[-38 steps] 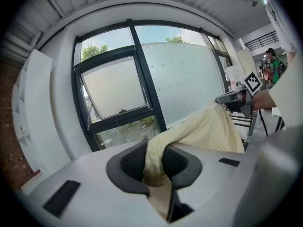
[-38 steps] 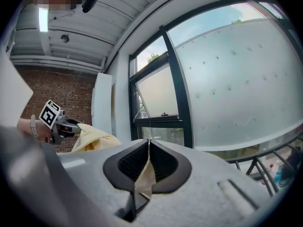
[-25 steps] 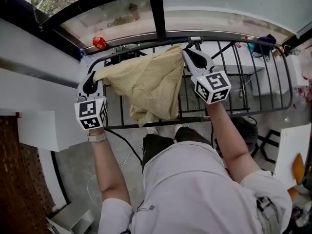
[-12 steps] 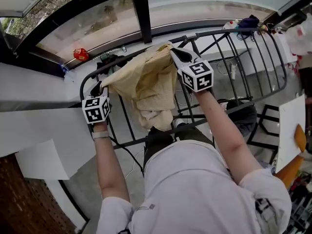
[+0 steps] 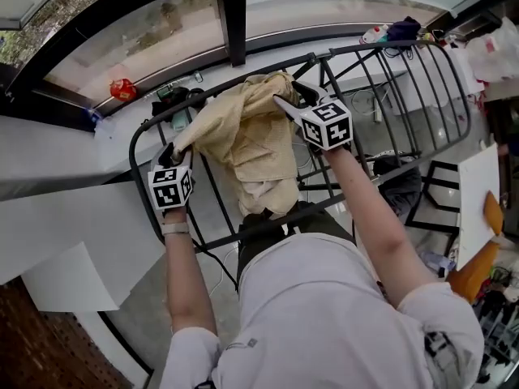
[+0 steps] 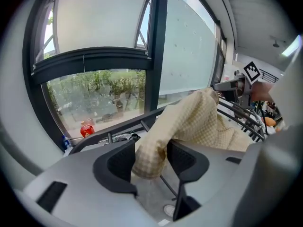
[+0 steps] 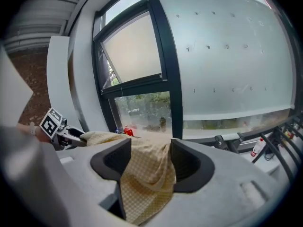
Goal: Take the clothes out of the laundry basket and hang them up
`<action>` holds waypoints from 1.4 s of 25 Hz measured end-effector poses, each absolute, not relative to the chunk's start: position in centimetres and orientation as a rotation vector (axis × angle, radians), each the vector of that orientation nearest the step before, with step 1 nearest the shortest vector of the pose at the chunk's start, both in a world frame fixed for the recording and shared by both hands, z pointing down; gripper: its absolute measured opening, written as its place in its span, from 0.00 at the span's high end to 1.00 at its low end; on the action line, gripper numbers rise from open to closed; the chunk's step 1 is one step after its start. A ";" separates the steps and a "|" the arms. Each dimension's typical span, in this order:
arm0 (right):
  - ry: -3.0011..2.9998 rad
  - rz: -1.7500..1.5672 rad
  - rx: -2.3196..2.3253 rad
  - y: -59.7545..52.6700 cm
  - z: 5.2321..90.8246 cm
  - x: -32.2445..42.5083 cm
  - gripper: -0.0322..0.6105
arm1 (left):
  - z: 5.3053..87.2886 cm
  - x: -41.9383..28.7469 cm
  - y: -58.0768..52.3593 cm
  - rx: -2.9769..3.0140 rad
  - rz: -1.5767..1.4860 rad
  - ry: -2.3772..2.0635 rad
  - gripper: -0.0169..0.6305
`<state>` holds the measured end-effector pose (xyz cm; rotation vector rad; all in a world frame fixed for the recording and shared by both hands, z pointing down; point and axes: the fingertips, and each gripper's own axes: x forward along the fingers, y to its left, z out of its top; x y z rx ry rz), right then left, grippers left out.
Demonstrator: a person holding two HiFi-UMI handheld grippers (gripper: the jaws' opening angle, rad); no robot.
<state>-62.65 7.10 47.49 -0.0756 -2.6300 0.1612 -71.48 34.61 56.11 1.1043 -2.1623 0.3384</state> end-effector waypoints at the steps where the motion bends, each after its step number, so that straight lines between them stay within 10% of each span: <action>1: -2.626 0.167 -0.081 7.4 47.5 -62.4 0.56 | 56.1 -71.2 34.7 1.111 0.335 -2.161 0.67; 20: -2.796 0.153 0.079 9.2 41.5 -50.8 0.53 | 48.8 -60.7 33.7 1.370 0.341 -2.283 0.60; 35: -2.842 0.216 0.515 2.6 41.0 -24.4 0.94 | 43.3 -41.8 17.0 1.890 0.460 -2.060 0.60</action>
